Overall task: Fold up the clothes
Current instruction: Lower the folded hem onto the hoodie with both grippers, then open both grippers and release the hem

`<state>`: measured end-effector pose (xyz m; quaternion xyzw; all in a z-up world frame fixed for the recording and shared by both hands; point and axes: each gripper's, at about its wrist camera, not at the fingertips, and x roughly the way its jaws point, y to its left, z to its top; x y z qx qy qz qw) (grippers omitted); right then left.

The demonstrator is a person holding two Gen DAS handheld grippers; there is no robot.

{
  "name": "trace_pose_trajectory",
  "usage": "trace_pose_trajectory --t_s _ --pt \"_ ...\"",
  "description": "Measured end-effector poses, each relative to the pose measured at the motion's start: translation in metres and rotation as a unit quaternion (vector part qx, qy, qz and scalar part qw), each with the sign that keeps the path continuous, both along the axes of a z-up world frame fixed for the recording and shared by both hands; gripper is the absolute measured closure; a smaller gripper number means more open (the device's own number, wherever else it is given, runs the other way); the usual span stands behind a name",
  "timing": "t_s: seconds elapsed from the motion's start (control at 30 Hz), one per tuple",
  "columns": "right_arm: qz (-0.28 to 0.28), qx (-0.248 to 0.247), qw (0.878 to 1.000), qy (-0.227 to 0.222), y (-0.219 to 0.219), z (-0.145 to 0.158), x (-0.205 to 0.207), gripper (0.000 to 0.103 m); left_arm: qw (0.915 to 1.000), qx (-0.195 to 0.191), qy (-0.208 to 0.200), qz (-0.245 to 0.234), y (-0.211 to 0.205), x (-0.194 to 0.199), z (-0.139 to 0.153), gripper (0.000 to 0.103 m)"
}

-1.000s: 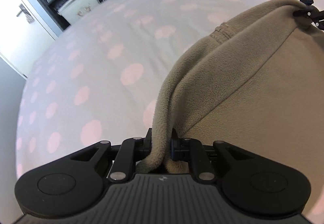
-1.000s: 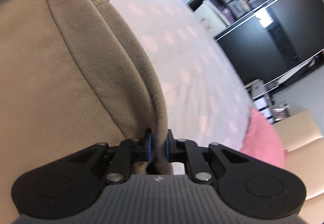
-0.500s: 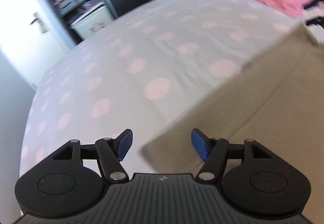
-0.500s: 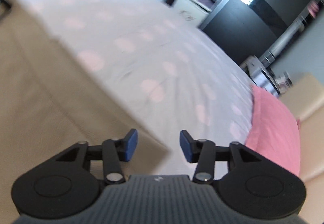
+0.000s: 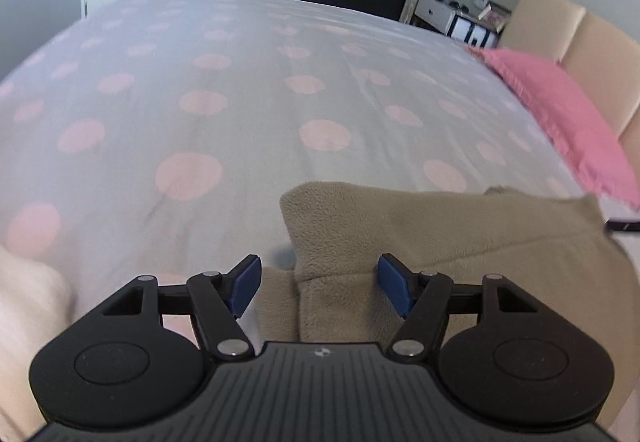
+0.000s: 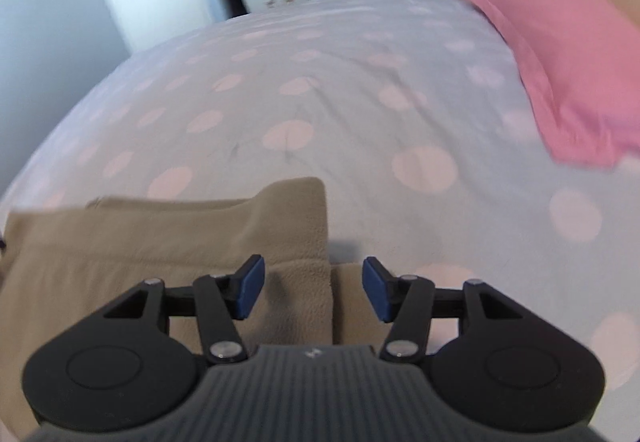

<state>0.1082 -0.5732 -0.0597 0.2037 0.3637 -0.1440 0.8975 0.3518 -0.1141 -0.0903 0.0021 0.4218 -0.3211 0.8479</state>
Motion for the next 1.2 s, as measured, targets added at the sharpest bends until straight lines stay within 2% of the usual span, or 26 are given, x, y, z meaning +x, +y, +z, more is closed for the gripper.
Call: trace_pose_trajectory --t_s 0.03,0.07,0.1,0.13,0.23,0.43,0.5,0.57,0.67,0.83,0.93,1.07,1.1,1.13,1.17,1.2 --pt "-0.010 0.022 1.000 -0.008 -0.004 -0.007 0.002 0.049 0.9999 -0.011 0.007 0.007 0.001 0.003 -0.004 0.059" --pt "-0.013 0.042 0.999 -0.019 -0.005 -0.012 0.002 0.056 0.9997 -0.019 0.012 0.013 0.001 0.006 -0.007 0.066" --pt "-0.014 0.049 0.998 -0.029 -0.005 -0.015 0.002 0.065 0.9993 -0.028 0.017 0.019 0.001 0.008 -0.010 0.068" --pt "-0.015 0.054 0.998 -0.038 -0.003 -0.015 0.001 0.071 0.9992 -0.033 0.014 0.020 0.001 0.008 -0.011 0.074" --pt "-0.024 0.032 0.997 -0.066 0.006 0.005 -0.012 0.085 0.9992 -0.037 -0.007 0.014 -0.004 0.003 -0.005 0.084" --pt "-0.041 -0.012 0.992 -0.119 0.022 0.049 -0.037 0.088 0.9983 -0.036 -0.045 0.009 -0.017 -0.004 0.034 0.087" --pt "-0.049 -0.025 0.991 -0.120 0.022 0.061 -0.042 0.088 0.9984 -0.031 -0.045 0.011 -0.022 -0.002 0.035 0.087" --pt "-0.062 -0.028 0.992 -0.104 0.019 0.055 -0.039 0.088 0.9987 -0.027 -0.039 0.019 -0.029 0.002 0.029 0.087" --pt "-0.084 -0.023 0.994 -0.068 0.014 0.031 -0.028 0.088 0.9993 0.003 -0.025 0.029 -0.040 0.009 0.003 0.087" --pt "-0.099 0.008 0.995 -0.031 0.005 -0.028 -0.008 0.087 0.9990 0.026 -0.008 0.036 -0.042 0.020 -0.037 0.084" --pt "-0.101 0.036 0.994 -0.020 -0.004 -0.049 -0.002 0.085 0.9986 0.038 -0.006 0.036 -0.046 0.023 -0.046 0.081" --pt "-0.093 0.014 0.996 -0.002 0.000 -0.047 0.007 0.082 0.9979 0.048 -0.013 0.042 -0.046 0.017 -0.037 0.075" --pt "-0.091 0.009 0.996 0.001 0.001 -0.042 0.006 0.080 0.9977 0.046 -0.019 0.045 -0.042 0.013 -0.031 0.071" --pt "-0.090 0.005 0.996 0.000 0.001 -0.036 0.003 0.073 0.9976 0.042 -0.026 0.048 -0.036 0.009 -0.024 0.060" --pt "-0.092 0.003 0.996 -0.001 0.000 -0.030 -0.003 0.067 0.9971 0.043 -0.031 0.054 -0.030 0.004 -0.017 0.054" --pt "-0.094 0.001 0.996 -0.002 0.000 -0.024 -0.010 0.054 0.9969 0.045 -0.029 0.058 -0.023 -0.001 -0.012 0.044"
